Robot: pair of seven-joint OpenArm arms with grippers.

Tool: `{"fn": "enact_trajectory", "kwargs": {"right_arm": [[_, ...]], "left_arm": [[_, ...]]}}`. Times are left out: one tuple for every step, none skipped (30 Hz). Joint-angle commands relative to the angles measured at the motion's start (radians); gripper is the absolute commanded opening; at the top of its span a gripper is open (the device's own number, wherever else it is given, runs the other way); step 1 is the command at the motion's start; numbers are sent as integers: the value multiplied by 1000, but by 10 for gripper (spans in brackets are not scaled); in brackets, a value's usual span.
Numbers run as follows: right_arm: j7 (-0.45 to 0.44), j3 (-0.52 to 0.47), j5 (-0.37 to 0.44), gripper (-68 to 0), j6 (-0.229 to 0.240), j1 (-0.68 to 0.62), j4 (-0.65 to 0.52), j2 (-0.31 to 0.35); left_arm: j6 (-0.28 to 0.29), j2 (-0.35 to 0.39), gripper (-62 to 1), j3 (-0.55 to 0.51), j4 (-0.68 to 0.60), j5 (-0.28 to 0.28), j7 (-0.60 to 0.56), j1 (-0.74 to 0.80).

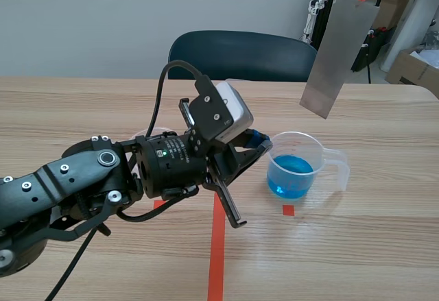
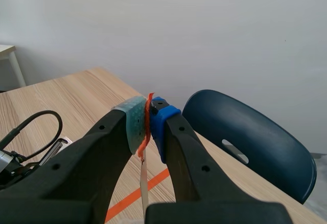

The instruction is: Do the redox reaction experiment. raise the plate out of the solution

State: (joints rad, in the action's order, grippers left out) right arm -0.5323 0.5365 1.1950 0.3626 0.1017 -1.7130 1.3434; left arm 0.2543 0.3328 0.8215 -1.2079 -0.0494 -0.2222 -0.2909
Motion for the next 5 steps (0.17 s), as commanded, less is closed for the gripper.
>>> {"fn": "enact_trajectory", "kwargs": {"right_arm": [[-12, -25, 13, -671, 4, 15, -8, 14], [-12, -25, 13, -671, 4, 15, -8, 14], [-12, -25, 13, -671, 4, 15, -8, 14], [-12, -25, 13, -671, 4, 15, -8, 14], [-12, -25, 13, -671, 4, 15, -8, 14]], "left_arm": [[-9, -5, -582, -5, -15, -10, -20, -6], [-9, -4, -582, -5, -15, -10, -20, -6], [-9, -2, -582, -5, -15, -10, -20, -6], [-9, -2, -582, -5, -15, -10, -20, -6], [-9, -2, -582, -5, -15, -10, -20, -6]]}}
